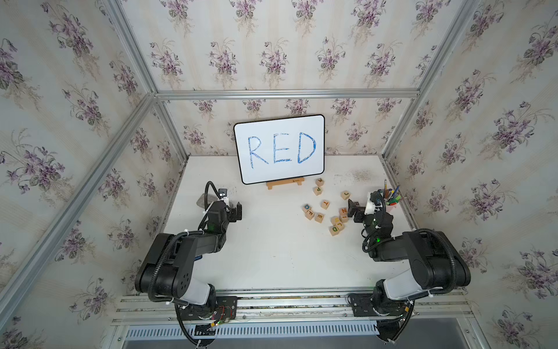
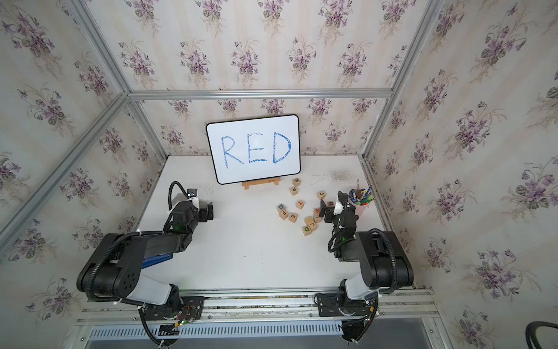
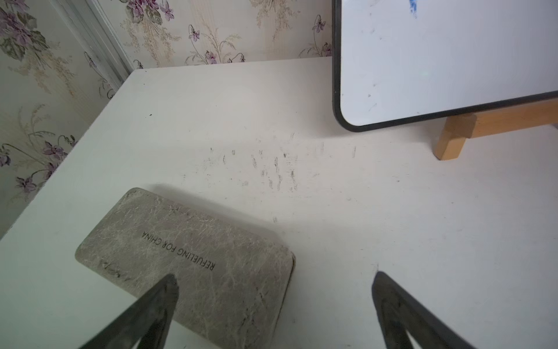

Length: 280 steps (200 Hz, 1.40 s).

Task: Assemble the uppercase word "red" with letter blocks
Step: Pick up the letter block from the center of the board.

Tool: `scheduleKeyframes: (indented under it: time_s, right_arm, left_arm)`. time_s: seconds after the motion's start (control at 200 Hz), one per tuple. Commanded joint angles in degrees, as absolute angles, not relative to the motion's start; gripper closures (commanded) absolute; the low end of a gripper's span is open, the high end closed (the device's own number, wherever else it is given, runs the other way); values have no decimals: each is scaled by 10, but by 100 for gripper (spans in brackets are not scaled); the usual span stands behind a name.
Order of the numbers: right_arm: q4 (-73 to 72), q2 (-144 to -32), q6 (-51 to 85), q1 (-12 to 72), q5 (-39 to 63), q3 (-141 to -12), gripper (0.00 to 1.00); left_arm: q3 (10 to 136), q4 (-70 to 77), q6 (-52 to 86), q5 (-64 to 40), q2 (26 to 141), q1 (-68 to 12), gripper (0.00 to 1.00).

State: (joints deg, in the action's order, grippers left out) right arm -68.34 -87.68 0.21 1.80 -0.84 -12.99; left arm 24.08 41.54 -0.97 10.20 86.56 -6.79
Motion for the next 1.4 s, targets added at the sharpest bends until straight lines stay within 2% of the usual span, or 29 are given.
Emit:
scheduleKeyframes:
  time_s: [0.0,1.114,1.199,1.394]
  right_arm:
    - [-711,-878,4,18,-12,-134,0]
    - [-711,-876,6,18,-15,-134,1]
    - [-669,-851,9,18,-24,-147,2]
    - [-545,-755,26,18,-58,-178,4]
  left_arm:
    - [244,436,-17,98,866,-67,1]
    - [245,435,-18,98,866,-67,1]
    - [247,434,-20,93,862,-67,1]
    - [378,157,-55,47,816,-68,1]
